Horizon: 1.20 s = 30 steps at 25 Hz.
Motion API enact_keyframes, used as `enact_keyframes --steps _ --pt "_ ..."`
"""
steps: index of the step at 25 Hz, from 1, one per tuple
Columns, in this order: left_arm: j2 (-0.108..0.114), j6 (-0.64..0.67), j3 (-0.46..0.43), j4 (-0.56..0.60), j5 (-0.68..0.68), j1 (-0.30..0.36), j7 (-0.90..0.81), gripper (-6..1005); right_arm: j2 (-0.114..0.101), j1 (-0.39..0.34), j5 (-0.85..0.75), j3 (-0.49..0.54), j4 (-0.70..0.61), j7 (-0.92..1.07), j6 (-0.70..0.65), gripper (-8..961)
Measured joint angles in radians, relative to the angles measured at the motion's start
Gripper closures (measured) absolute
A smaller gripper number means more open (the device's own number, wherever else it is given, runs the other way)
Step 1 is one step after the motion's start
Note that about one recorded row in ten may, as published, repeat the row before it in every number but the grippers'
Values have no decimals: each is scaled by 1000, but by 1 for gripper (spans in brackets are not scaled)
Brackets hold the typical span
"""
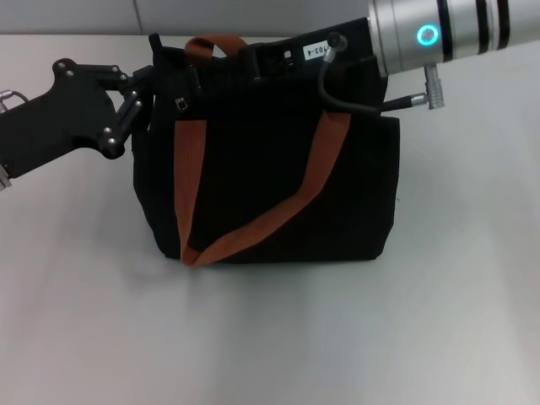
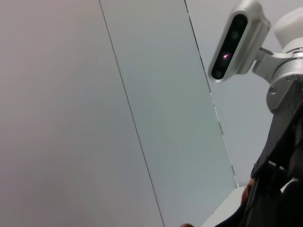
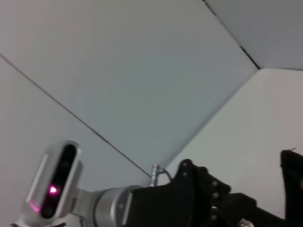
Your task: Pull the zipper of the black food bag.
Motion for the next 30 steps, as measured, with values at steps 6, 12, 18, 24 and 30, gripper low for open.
enact_keyframes --steps 6,12,18,24,30 --pt "0 0 -1 -2 -3 -3 -4 971 4 21 -26 -1 1 15 20 317" --pt "0 1 -1 -2 -3 -7 -6 971 7 25 -36 -6 6 16 39 511" --pt "0 1 0 -2 -3 -14 -7 971 12 28 -37 -32 5 16 70 508" --pt "0 1 1 -11 -3 -29 -8 971 18 41 -38 -54 3 17 98 515" --pt "0 -4 0 -15 -3 -47 -23 971 20 43 -38 -69 3 19 113 544"
